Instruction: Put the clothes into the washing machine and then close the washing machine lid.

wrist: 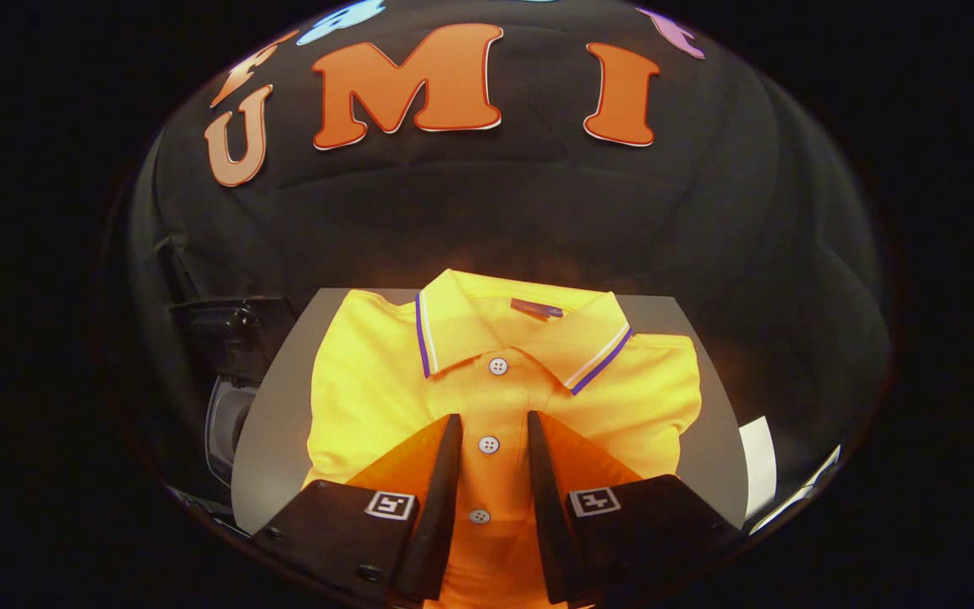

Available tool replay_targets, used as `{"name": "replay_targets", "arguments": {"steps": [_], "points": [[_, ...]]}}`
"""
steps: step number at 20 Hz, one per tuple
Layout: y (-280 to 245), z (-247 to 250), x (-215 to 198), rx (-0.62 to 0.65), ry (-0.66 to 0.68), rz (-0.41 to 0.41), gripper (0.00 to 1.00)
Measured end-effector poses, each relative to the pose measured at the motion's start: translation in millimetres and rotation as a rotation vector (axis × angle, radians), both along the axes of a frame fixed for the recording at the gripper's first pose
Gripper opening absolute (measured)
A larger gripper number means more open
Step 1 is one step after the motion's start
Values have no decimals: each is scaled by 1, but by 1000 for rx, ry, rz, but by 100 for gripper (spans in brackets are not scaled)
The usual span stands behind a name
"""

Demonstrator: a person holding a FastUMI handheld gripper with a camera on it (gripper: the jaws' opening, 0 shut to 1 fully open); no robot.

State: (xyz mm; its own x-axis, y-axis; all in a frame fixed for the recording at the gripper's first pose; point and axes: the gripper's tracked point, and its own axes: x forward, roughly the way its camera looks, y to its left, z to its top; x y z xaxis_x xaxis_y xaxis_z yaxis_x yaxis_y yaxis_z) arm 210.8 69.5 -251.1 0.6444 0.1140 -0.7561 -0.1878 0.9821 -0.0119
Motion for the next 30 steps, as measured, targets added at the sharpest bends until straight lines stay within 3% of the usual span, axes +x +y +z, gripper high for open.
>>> {"name": "replay_targets", "arguments": {"steps": [2, 4, 5, 11, 16, 19, 23, 30], "points": [[2, -1, 2, -36, 9, -51, 33], [4, 3, 3, -66, 8, -81, 28], [7, 2, 4, -70, 4, -100, 12], [8, 12, 3, 128, -144, -156, 8], [19, 49, -11, 499, -334, -146, 8], [19, 68, -28, 637, -432, -167, 8], [17, 101, -37, 720, -531, -132, 8], [33, 175, -57, 699, -694, 12, 8]]}}
